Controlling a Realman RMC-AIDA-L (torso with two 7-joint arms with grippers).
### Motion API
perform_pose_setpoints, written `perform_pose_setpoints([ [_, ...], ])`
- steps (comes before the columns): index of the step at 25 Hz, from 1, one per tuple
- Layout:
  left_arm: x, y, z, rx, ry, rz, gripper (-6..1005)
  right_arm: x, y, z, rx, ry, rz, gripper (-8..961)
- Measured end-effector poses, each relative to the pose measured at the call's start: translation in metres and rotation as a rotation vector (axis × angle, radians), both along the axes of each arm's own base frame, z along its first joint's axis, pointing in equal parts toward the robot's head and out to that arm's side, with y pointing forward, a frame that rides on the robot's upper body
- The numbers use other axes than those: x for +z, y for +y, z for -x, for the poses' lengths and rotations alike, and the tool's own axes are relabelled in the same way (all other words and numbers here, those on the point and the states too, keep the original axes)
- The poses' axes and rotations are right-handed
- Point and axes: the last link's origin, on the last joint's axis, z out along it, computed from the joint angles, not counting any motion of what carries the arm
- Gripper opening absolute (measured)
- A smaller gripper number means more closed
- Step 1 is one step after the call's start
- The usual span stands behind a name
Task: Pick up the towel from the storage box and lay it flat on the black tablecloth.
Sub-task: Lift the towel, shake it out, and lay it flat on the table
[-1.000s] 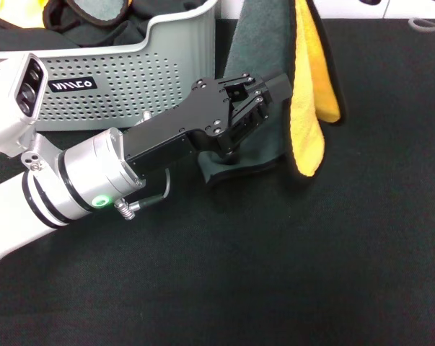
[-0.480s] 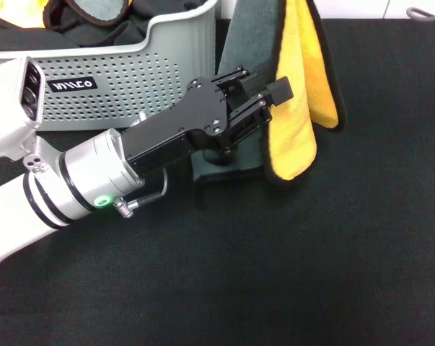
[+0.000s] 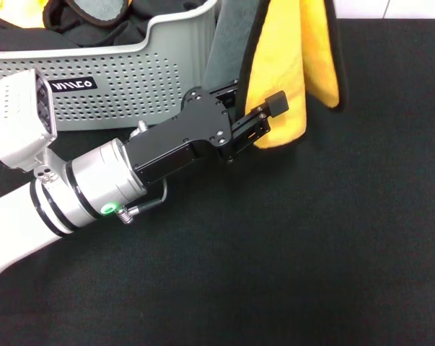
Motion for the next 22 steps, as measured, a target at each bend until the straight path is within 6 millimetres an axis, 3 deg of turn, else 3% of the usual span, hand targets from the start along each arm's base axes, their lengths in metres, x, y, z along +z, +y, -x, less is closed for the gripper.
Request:
perform_pose_setpoints([
  [12,0.002,-0.011,0.018,0.06,-0.003,-0.015,313,0.017,-0.001,-0.003,-0.003,0.022,-0.02,1],
  [22,0.0,-0.017,0.013,0.02,-0.008,0.029,291,0.016,-0.002,-0.003,-0.008,0.033,-0.017,2],
])
